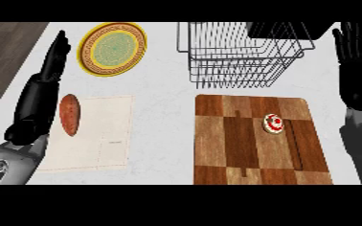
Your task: Pick the cupcake from the cutting board and place it in the basket
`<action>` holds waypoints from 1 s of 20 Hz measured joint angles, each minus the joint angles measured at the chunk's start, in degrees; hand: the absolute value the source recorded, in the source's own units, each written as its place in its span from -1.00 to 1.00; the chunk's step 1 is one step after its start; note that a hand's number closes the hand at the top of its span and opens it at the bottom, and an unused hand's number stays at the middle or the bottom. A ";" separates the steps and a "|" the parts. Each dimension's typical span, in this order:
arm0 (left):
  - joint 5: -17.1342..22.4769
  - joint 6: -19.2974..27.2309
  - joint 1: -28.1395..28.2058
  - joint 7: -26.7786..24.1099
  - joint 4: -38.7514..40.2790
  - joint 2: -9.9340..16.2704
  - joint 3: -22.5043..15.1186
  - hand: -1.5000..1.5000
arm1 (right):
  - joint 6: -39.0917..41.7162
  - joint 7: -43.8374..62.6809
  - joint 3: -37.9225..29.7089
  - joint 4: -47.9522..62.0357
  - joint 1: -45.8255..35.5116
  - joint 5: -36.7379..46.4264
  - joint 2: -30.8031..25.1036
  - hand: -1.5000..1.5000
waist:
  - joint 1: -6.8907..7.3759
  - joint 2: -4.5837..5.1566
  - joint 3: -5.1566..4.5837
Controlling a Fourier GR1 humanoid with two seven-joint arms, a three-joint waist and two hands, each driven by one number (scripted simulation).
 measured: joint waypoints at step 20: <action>16.60 -9.07 18.57 12.48 13.65 -6.69 -0.06 0.00 | 7.16 14.18 26.20 -8.07 -7.27 19.58 2.61 -1.00 | -3.04 -1.36 -0.75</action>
